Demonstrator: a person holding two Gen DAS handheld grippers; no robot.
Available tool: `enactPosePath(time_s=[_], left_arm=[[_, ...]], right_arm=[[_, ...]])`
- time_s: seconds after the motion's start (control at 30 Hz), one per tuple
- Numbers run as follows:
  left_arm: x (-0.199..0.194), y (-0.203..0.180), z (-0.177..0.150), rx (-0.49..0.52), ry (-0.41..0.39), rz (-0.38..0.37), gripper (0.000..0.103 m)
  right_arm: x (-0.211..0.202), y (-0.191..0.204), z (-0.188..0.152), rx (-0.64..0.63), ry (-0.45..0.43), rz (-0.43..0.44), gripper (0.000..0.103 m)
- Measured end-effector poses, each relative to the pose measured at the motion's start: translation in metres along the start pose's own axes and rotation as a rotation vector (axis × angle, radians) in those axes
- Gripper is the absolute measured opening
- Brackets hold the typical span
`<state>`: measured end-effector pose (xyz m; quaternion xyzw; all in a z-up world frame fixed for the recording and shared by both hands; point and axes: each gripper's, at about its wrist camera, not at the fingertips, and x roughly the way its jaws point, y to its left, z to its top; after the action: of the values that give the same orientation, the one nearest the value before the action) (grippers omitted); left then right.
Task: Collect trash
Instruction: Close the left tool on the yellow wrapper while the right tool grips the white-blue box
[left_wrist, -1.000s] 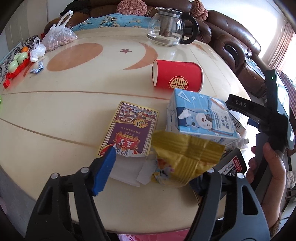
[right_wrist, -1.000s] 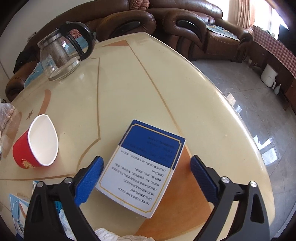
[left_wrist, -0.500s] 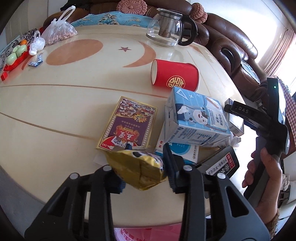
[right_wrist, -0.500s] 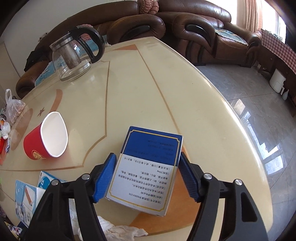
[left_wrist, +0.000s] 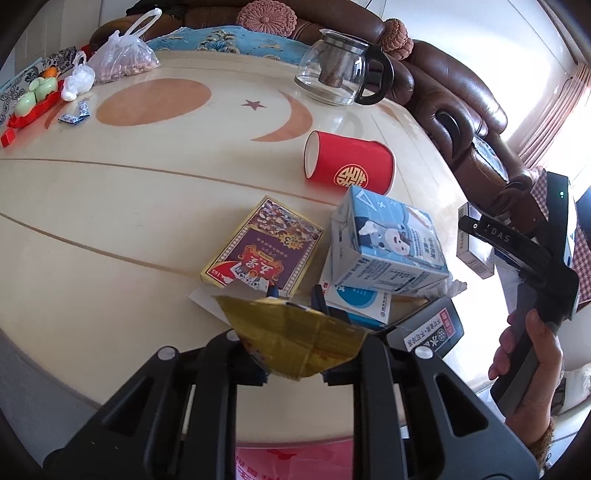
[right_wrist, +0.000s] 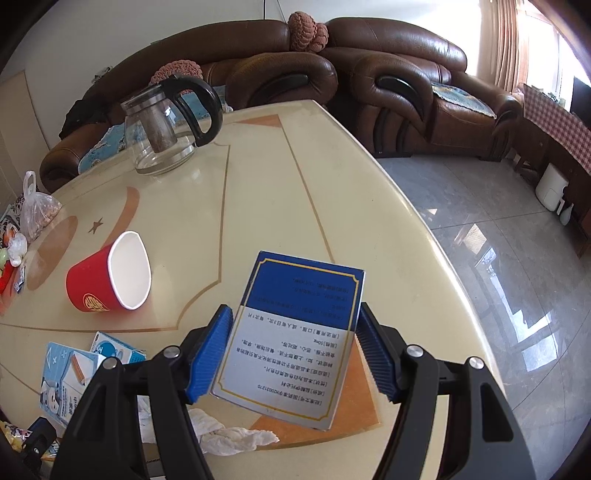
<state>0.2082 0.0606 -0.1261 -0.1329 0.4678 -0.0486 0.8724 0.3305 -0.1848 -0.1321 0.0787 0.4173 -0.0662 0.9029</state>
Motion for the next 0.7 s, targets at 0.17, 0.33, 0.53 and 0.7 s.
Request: enactPosePath(time_s=[0.17,0.33,0.53,0.7], left_arm=[[-0.009,0.000,0.001,0.014,-0.033,0.023,0.019],[-0.019,0.002,0.003,0.018,-0.056,0.040,0.019],[-0.031,0.005,0.003,0.004,-0.067,0.032,0.019],[-0.049,0.004,0.002,0.014,-0.094,0.033,0.019]], right_arm=[[-0.010,0.005,0.001,-0.022,-0.022,0.013,0.066],[-0.028,0.010,0.000,-0.054,-0.042,0.026,0.066],[-0.058,0.015,-0.006,-0.097,-0.071,0.042,0.066],[-0.092,0.020,-0.014,-0.139,-0.103,0.065,0.066]])
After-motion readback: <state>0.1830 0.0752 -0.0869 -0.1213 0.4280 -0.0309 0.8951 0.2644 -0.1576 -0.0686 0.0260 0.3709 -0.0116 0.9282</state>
